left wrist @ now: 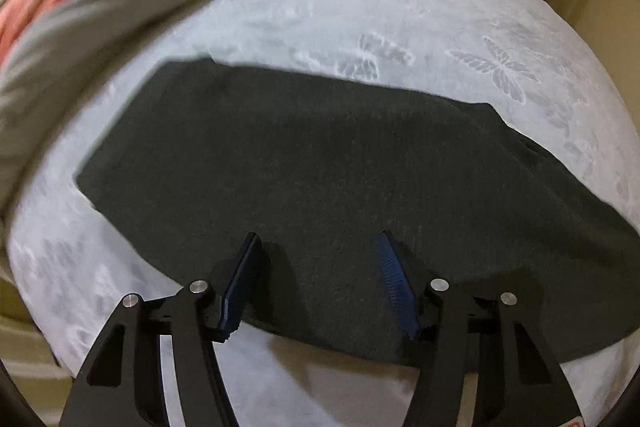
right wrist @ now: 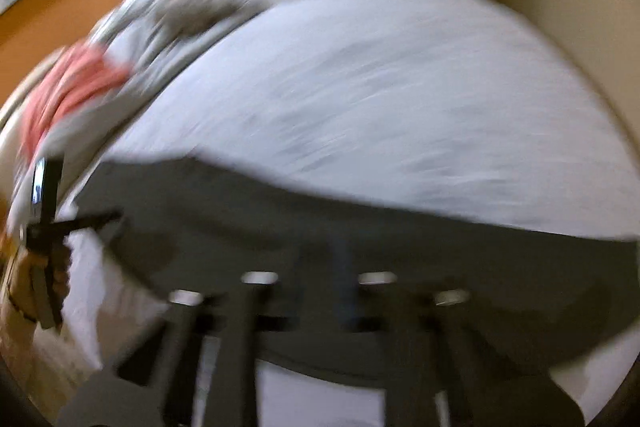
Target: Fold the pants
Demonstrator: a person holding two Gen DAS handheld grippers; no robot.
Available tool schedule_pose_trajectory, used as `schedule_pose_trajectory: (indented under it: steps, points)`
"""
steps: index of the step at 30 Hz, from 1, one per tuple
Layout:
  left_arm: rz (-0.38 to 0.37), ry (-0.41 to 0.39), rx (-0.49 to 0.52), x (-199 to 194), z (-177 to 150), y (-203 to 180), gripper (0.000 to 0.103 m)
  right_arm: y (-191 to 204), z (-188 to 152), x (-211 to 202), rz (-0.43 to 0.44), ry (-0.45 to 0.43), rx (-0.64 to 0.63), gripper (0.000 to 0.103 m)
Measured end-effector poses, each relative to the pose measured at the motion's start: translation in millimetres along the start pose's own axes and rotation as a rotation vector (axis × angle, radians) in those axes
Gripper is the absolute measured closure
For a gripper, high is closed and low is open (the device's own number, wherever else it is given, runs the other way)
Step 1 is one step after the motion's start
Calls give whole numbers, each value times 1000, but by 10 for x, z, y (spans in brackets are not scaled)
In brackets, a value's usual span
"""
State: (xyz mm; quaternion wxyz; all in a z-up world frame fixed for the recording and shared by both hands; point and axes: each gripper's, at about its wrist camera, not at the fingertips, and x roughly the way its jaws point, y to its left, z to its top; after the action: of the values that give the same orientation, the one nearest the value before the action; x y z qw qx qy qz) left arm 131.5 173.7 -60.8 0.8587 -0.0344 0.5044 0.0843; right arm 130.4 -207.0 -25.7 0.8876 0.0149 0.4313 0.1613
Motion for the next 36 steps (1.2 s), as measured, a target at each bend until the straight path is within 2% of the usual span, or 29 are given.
schedule_pose_trajectory:
  steps: [3,5,7,10,12,14,15,16,18,21,25,28,30,34,36]
  points:
    - [63,-104,82,-169,-65,-14,44,411,290,661,-19,61,-97,102]
    - [78,-163,138,-287,-107,-36,43,586,365,870,-57,76,-144,98]
    - [54,-190,162,-376,-136,-30,33,750,474,1101,-86,95,-202,98]
    - [24,-210,176,-457,-141,-16,31,853,509,1253,-78,120,-238,98]
    - [26,-216,203,-480,-141,-40,28,960,532,1412,-73,159,-276,92]
    - [24,-222,205,-495,-126,-51,28,1035,516,1557,-100,147,-325,92]
    - [15,-221,202,-503,-120,-46,27,1044,520,1566,-101,134,-339,96]
    - [6,-217,200,-511,-116,-51,27,1030,524,1557,-98,135,-340,103]
    - [8,-219,193,-515,-92,-50,27,988,590,1532,-87,123,-316,103]
    - [5,-219,191,-504,-74,-75,27,873,740,1544,-127,66,-253,103]
    - [26,-238,197,-510,-74,-133,27,685,763,1574,-101,113,-175,101]
    - [41,-256,216,-512,-83,-200,27,775,702,1387,-28,88,-189,92]
    - [50,-257,227,-495,-81,-236,27,850,640,1316,-5,87,-223,71]
    - [52,-267,233,-486,-86,-319,26,955,563,1464,-34,120,-285,61]
    - [45,-284,233,-498,-90,-338,26,966,545,1549,-44,121,-297,61]
